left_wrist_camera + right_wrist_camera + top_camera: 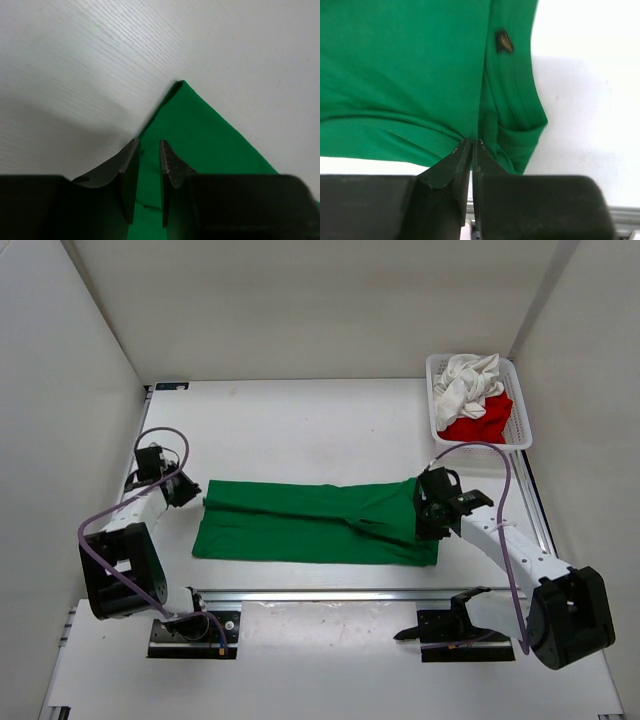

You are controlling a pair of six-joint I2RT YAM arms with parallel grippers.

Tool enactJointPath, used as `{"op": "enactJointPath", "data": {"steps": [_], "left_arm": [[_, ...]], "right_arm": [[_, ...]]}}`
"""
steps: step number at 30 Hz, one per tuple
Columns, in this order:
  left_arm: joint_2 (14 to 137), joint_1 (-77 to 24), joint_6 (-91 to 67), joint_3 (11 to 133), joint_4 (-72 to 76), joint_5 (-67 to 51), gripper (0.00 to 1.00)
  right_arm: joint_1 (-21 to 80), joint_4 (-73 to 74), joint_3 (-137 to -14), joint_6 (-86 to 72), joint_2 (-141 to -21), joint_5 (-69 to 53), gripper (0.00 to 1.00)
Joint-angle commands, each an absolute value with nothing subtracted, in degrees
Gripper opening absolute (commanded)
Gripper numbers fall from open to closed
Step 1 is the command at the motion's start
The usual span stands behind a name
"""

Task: Fold and stack the t-shirts
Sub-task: Fold the other side of the tshirt into a rectangle

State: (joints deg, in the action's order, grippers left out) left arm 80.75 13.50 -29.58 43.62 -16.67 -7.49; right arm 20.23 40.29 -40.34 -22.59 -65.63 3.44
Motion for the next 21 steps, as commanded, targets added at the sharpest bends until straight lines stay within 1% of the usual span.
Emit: {"op": "enactJointPath", "data": {"steps": [1, 2, 4, 7, 8, 9, 11, 12, 14, 15, 16, 17, 19, 21], "left_arm": [[75.5, 15.6, -31.5, 43.2, -14.8, -9.1, 0.34], [75.2, 16.0, -32.1, 43.1, -14.7, -9.1, 0.34], [73.1, 16.6, -33.1, 43.1, -14.6, -8.7, 0.29], [69.0, 17.2, -35.6, 41.0, -12.9, -9.1, 0.27], [68.5, 16.2, -36.3, 40.6, -11.6, -8.9, 0.28], [68.4, 15.6, -36.4, 40.3, -10.2, -9.9, 0.27], [68.6, 10.1, -36.3, 40.5, -10.0, -9.4, 0.26], [68.7, 6.5, -36.3, 40.9, -9.4, -8.6, 0.26], [69.4, 0.8, -36.4, 40.8, -8.6, -6.6, 0.25], [69.9, -3.3, -37.1, 40.5, -7.3, -6.3, 0.26], [70.3, -4.3, -37.4, 40.1, -6.4, -6.2, 0.25], [70.9, -7.4, -37.9, 39.6, -5.9, -5.5, 0.25], [72.6, -10.4, -37.8, 38.9, -4.2, -4.7, 0.24], [74.8, -10.7, -38.0, 37.7, -2.7, -6.3, 0.23]], "right_arm": [[21.0, 41.1, -39.3, -23.5, -64.0, 5.0, 0.11], [21.0, 42.0, -40.0, -23.6, -63.3, 5.8, 0.16], [21.1, 42.6, -41.1, -23.1, -62.8, 6.5, 0.22], [20.6, 43.9, -44.0, -22.8, -60.1, 6.5, 0.25], [21.0, 43.2, -44.3, -22.9, -59.8, 6.2, 0.25], [22.1, 42.5, -45.2, -23.6, -59.7, 5.7, 0.23], [24.8, 39.0, -46.7, -25.2, -61.5, 4.7, 0.07], [27.1, 35.5, -46.8, -25.9, -63.5, 3.1, 0.01], [30.0, 30.4, -48.0, -26.4, -67.8, 1.0, 0.0], [31.5, 28.3, -48.6, -25.9, -71.7, 0.4, 0.0], [33.7, 27.9, -50.1, -26.4, -75.5, 0.7, 0.0], [35.1, 27.7, -51.5, -26.4, -79.4, 1.3, 0.0], [37.4, 28.3, -51.9, -27.4, -82.5, 3.1, 0.0], [39.2, 28.0, -50.5, -29.1, -83.7, 4.0, 0.0]]}}
